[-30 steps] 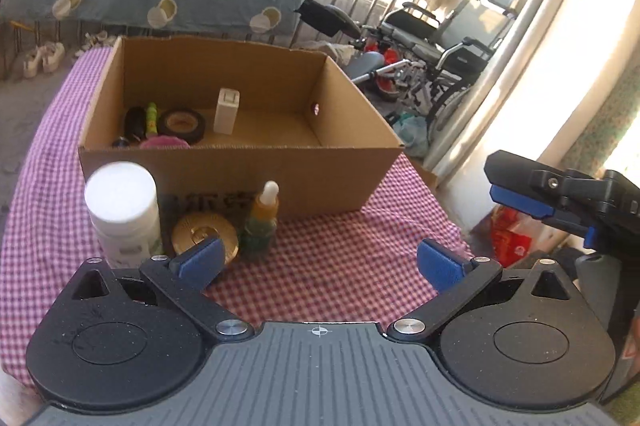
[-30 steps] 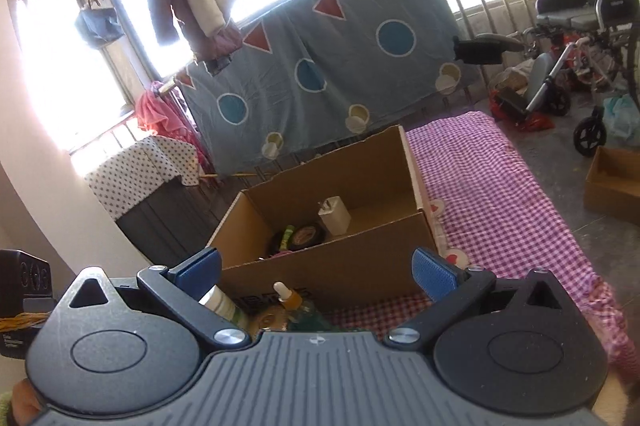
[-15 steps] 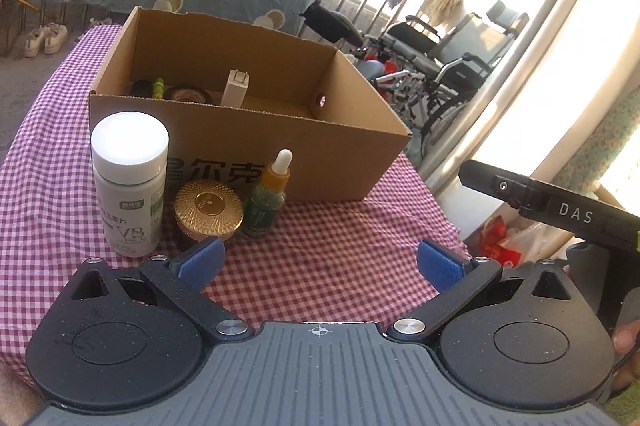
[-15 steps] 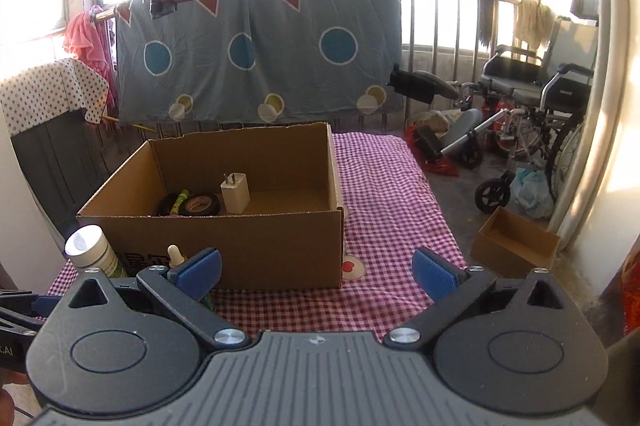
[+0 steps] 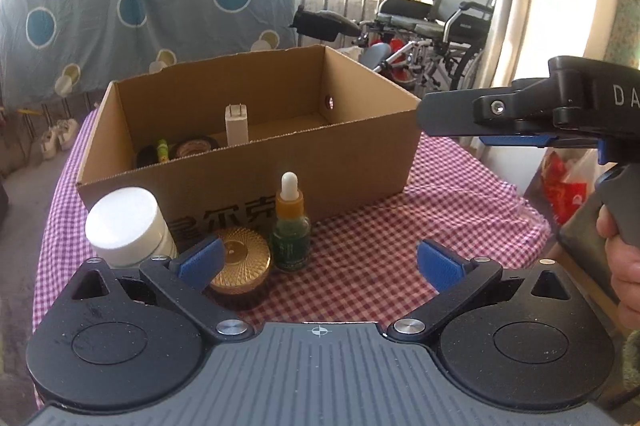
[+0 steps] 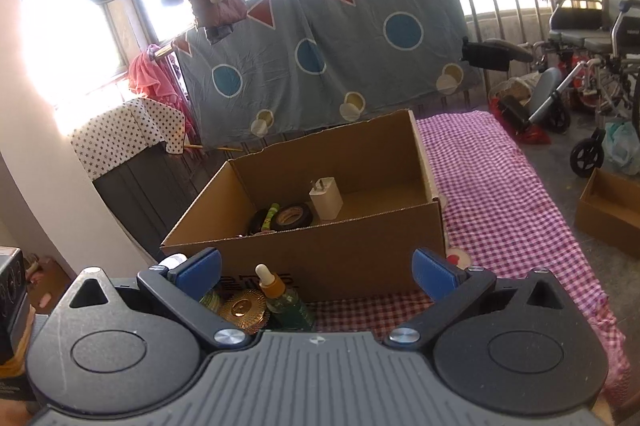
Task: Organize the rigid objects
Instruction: 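Reach the right gripper to the green dropper bottle and close on it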
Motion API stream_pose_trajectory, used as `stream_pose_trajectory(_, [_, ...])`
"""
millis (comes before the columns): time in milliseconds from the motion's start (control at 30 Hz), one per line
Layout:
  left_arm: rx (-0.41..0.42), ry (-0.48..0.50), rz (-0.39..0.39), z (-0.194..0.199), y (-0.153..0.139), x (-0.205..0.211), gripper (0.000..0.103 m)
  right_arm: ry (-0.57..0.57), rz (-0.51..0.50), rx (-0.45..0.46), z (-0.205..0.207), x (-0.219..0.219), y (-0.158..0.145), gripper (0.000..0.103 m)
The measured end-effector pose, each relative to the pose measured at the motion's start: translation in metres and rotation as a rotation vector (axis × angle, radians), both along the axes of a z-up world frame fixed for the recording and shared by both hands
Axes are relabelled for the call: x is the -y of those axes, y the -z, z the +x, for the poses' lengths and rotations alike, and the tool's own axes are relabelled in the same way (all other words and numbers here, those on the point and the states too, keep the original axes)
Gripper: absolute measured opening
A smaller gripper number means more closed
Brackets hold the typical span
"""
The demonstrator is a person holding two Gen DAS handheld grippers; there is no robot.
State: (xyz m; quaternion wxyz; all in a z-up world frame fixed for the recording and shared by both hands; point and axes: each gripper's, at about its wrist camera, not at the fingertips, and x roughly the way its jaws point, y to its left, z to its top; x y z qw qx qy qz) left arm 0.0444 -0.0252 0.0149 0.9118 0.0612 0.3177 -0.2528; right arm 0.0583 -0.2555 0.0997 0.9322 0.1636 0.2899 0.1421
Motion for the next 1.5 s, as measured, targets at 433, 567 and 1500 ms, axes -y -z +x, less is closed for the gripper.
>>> stream_pose_trajectory(433, [0.097, 0.004, 0.169, 0.03, 0.027, 0.031, 0.072, -0.151, 0.034, -0.115, 0.057, -0.032, 0.037, 0.073])
stream_pose_trajectory(567, [0.08, -0.023, 0.155, 0.039, 0.029, 0.027, 0.06, -0.196, 0.014, -0.128, 0.066, -0.04, 0.042, 0.063])
stream_pose_trajectory(1500, [0.001, 0.025, 0.067, 0.042, 0.029, 0.05, 0.031, -0.153, -0.004, -0.155, 0.059, -0.015, 0.04, 0.022])
